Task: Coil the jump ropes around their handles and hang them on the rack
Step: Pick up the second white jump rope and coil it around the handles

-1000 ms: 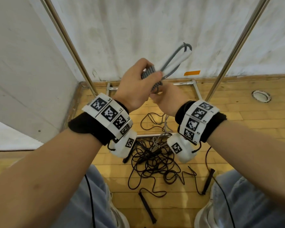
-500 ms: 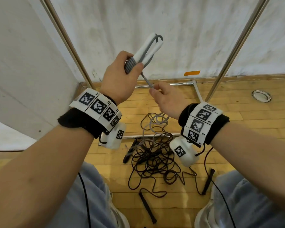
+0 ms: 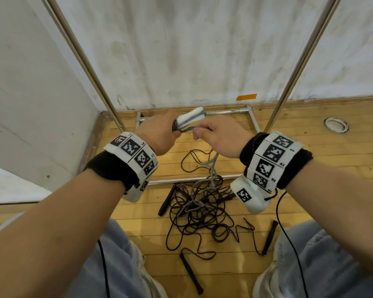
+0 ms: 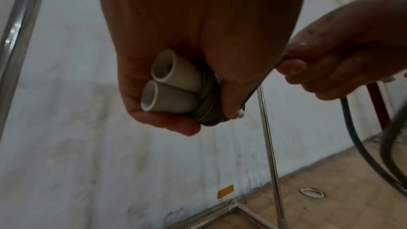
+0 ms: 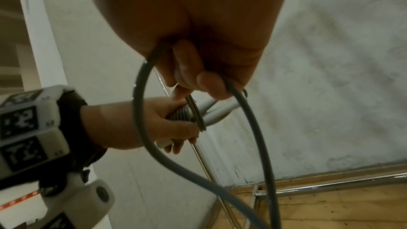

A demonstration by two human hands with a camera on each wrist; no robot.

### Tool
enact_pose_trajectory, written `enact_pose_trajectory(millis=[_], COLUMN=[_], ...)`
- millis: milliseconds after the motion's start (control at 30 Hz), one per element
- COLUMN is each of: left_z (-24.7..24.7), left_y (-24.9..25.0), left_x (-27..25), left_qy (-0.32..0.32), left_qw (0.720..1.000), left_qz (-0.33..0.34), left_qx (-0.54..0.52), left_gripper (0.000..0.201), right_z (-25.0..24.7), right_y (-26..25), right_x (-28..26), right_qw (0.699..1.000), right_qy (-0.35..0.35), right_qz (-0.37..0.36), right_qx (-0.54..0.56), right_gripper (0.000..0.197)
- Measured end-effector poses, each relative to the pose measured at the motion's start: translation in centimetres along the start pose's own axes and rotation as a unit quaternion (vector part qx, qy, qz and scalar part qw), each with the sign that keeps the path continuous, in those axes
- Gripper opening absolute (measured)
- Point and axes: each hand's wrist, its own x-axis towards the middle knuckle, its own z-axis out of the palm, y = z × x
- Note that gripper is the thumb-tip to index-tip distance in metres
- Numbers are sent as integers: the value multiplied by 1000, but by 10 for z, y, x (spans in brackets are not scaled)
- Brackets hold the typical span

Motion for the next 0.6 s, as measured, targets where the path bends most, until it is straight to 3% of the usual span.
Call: enact_pose_trajectory(millis=[100,167,333,600], left_z=[4,6,9,0], left_y=[6,9,18,22], left_x=[-2,-4,-9,-17], left_qy=[-9,9,52,33], left_qw=[999,998,989,992], left_qz=[-2,27,69,110], left_qx=[34,65,117,51], left_gripper=[20,21,42,26], right_z=[-6,-13,-25,-46], right_y=[-1,-1,2,19], right_x=[-1,0,6,14], right_qw=[999,998,992,988], right_qy=[6,47,100,122], right_qz=[-2,-4,13,55], right_qx=[37,30,-77,-81], right_gripper=[25,30,42,44])
